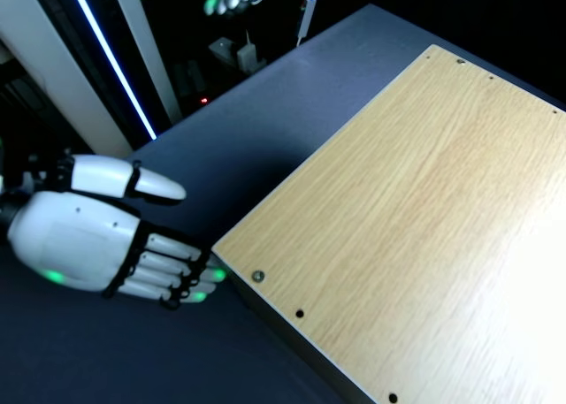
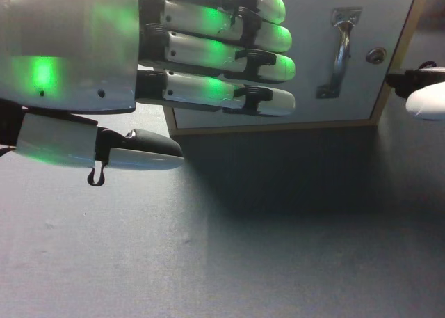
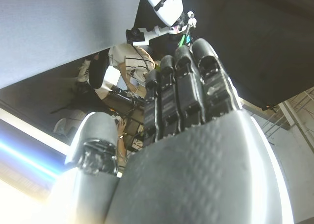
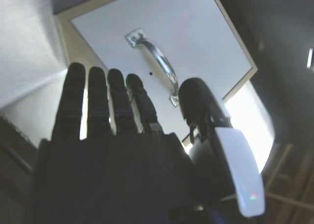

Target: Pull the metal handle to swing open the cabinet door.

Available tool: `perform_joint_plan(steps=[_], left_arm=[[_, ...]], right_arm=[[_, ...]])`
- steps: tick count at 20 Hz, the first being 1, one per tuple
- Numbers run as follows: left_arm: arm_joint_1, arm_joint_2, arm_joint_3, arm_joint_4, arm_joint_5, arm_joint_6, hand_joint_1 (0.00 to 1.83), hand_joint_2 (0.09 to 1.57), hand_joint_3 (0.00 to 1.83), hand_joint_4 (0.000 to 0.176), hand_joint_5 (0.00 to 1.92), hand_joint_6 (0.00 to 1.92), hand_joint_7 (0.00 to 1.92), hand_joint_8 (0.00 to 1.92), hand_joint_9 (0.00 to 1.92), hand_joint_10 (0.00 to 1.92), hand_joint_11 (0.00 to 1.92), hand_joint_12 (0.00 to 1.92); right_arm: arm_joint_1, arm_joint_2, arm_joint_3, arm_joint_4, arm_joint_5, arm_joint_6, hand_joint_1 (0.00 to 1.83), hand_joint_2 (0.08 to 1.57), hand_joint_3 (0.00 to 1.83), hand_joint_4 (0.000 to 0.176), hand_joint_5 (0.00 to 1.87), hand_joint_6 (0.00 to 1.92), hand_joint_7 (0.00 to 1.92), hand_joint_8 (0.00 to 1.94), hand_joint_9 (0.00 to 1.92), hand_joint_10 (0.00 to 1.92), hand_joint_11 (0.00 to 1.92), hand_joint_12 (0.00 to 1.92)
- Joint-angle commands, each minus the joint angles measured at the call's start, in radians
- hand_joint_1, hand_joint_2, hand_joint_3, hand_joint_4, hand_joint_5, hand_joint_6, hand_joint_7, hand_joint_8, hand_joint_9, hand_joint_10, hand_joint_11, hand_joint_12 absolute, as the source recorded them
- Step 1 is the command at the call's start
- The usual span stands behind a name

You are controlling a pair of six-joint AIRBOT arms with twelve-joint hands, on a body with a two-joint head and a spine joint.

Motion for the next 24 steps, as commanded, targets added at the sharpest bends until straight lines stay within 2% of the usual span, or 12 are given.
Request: perform_joint_plan(steps=[1, 10, 24], left_arm=[[-0.009, 0.008, -0.001, -0.099, -0.019, 0.004, 0.0, 1.57, 0.06, 0.0, 0.24, 0.0, 0.26, 0.0, 0.23, 0.0, 0.0, 0.57], [-0.009, 0.007, -0.001, -0.1, -0.019, 0.005, 0.0, 1.57, 0.05, 0.0, 0.23, 0.0, 0.25, 0.0, 0.23, 0.0, 0.0, 0.57], [-0.009, 0.007, -0.001, -0.1, -0.018, 0.006, 0.0, 1.57, 0.06, 0.0, 0.24, 0.0, 0.26, 0.0, 0.23, 0.0, 0.0, 0.56]], right_arm=[[0.014, 0.007, -0.005, 0.025, 0.096, 0.008, 0.0, 1.57, 0.13, 0.0, 0.01, 0.0, 0.02, 0.0, 0.02, 0.0, 0.0, 0.16], [0.059, -0.011, -0.019, 0.171, 0.031, 0.008, 0.0, 1.57, 0.12, 0.0, 0.01, 0.0, 0.02, 0.0, 0.02, 0.0, 0.0, 0.13], [0.107, -0.099, 0.01, 0.245, 0.017, 0.008, 0.0, 1.57, 0.13, 0.0, 0.01, 0.0, 0.01, 0.0, 0.02, 0.0, 0.0, 0.15]])
